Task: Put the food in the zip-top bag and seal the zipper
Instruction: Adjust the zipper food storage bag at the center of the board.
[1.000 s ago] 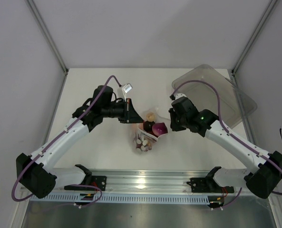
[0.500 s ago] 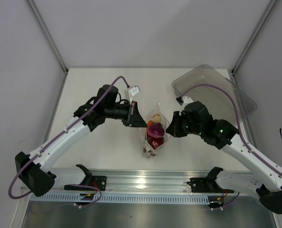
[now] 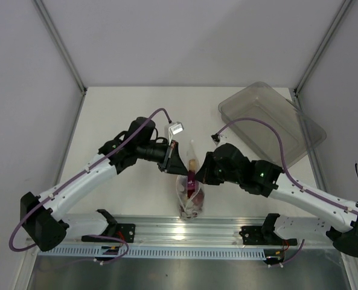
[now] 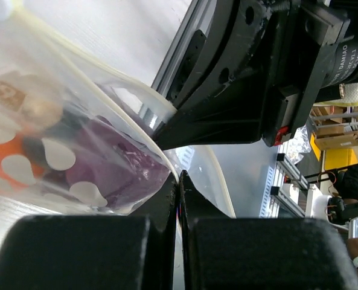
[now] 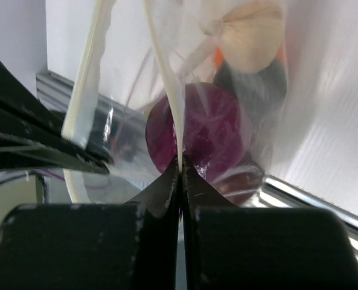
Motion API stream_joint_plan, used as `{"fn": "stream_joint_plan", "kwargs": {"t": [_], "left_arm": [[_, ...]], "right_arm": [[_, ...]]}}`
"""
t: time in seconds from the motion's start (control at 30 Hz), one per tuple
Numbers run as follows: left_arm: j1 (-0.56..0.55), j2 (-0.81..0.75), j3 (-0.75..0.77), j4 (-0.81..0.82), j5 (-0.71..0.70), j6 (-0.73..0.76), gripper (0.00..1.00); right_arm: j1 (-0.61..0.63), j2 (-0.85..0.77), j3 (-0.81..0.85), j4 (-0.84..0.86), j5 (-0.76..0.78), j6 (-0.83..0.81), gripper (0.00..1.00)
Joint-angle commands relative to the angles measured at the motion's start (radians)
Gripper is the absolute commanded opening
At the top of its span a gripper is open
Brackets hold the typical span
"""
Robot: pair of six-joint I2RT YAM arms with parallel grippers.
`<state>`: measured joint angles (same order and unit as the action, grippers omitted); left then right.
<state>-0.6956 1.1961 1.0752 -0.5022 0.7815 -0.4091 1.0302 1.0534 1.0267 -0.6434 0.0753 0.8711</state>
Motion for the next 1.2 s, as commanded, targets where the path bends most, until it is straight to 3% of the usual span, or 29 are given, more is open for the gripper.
{"fn": "stream_joint_plan", "kwargs": {"t": [0.0, 0.4, 0.53, 0.77, 0.83, 1.17], "left_arm": [[-0.008, -0.052, -0.032, 0.065, 0.029, 0.020, 0.01], [-0.022, -0.128, -0.126, 0.132, 0.048, 0.053, 0.56], [-0.059, -0.138, -0.110, 0.105, -0.017, 0.069, 0.63], [-0.205, -0.162, -0.054, 0.025, -0.289, 0.104, 0.73], [-0.243, -0.164, -0.049, 0.008, -0.387, 0.101, 0.79], [-0.369, -0.168, -0.123, 0.045, -0.750, 0.043, 0.79]], "right_arm": [[0.031, 0.016, 0.004, 0.100, 0.127, 0.109, 0.00], [0.047, 0.014, -0.017, 0.116, 0.254, 0.282, 0.00], [0.059, 0.026, -0.013, 0.117, 0.287, 0.345, 0.00], [0.096, 0.074, 0.041, 0.057, 0.365, 0.449, 0.00], [0.114, 0.080, 0.047, 0.050, 0.385, 0.479, 0.00], [0.130, 0.060, 0.033, 0.062, 0.416, 0.585, 0.00]]}}
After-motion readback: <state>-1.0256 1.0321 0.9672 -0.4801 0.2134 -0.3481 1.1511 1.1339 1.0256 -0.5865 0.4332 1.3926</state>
